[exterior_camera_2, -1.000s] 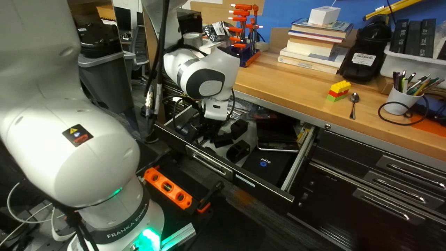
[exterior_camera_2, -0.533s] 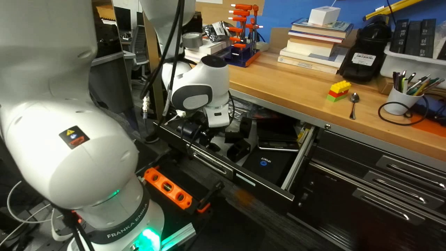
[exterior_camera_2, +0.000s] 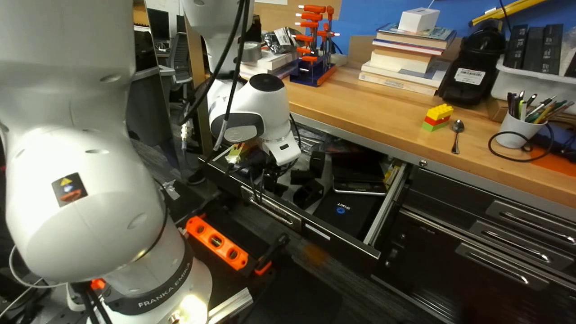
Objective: Put the three black objects in the open drawer then close the drawer
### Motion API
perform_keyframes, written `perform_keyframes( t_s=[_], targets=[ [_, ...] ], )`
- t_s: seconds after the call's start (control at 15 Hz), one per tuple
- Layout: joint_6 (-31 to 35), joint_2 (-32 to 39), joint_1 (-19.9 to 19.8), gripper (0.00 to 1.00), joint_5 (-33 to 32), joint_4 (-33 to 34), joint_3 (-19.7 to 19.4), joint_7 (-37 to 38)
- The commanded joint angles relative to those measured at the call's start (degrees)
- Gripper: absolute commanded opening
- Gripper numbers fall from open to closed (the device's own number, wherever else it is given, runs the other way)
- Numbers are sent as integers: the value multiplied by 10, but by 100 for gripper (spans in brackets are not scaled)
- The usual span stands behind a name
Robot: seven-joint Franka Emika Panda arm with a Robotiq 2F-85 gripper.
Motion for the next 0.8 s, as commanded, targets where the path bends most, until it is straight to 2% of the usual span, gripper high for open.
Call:
perform_keyframes(
  t_s=[0.0,0.2,0.4,0.6,0.73],
  targets=[
    [-43,-37,85,100,10,1,-88,-115],
    [-68,-46,199,100,-14,5,-214,-183],
    [-98,-53,310,100,-94,3,-350,-209],
    [-158,-31,405,100,-249,6,-484,-138],
    [-218,-43,475,100,-350,6,-574,-74]
  ],
)
